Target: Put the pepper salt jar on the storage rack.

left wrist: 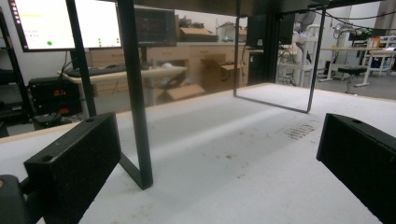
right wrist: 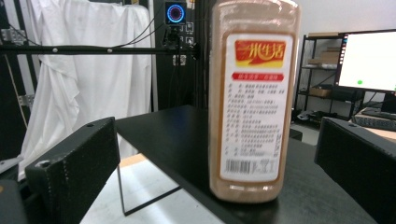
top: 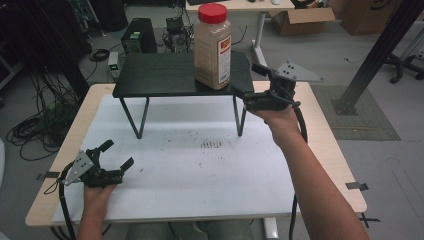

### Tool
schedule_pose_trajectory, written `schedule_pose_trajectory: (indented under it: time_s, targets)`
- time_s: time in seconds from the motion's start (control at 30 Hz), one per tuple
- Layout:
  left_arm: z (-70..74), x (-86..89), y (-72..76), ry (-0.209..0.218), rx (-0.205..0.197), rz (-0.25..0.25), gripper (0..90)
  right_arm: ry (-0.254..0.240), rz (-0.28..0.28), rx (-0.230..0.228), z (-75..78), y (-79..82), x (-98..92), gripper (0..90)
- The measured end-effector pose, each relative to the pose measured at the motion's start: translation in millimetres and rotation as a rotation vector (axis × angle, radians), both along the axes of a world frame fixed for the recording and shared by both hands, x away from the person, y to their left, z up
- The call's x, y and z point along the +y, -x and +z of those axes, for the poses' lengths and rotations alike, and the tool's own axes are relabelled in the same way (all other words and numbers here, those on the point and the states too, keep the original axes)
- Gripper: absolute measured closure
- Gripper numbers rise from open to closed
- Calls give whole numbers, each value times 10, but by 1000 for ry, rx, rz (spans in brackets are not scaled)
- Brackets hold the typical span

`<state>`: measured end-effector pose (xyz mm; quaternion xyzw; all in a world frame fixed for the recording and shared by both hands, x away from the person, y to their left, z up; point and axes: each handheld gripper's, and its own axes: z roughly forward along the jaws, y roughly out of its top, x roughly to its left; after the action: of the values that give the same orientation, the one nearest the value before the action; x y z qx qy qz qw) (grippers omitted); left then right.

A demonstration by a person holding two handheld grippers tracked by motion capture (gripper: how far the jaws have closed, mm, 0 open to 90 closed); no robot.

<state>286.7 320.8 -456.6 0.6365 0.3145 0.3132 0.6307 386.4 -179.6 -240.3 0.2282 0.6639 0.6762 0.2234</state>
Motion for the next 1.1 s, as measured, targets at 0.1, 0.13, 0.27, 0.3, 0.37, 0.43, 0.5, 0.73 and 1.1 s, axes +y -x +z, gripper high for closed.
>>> schedule_pose_trajectory:
  time_s: [0.1, 0.13, 0.27, 0.3, 0.37, 0.43, 0.5, 0.73, 1.1]
  targets:
    - [0, 0, 0, 0, -1, 0, 3, 9, 7, 3, -86, 52, -22, 0]
    - [0, 0, 0, 0, 0, -1, 3, 11, 7, 4, -110, 64, -28, 0]
    - [0, -2, 0, 0, 0, 0, 2, 9, 8, 11, -230, 125, -60, 0]
    - [0, -2, 0, -1, -1, -1, 2, 7, 8, 13, -253, 141, -67, 0]
    - [0, -2, 1, -1, -1, -1, 2, 7, 7, 12, -292, 167, -81, 0]
    - [-1, -3, 3, -1, -2, -1, 2, 10, 5, 10, -319, 192, -90, 0]
    - [1, 0, 1, -5, -5, 0, 2, 8, 5, 8, -343, 220, -96, 0]
    - [0, -3, 2, -3, -4, -1, 2, 13, 11, -9, -429, 311, -79, 0]
    - [0, -2, 1, -2, -3, -1, 2, 21, 7, 16, -833, 397, -49, 0]
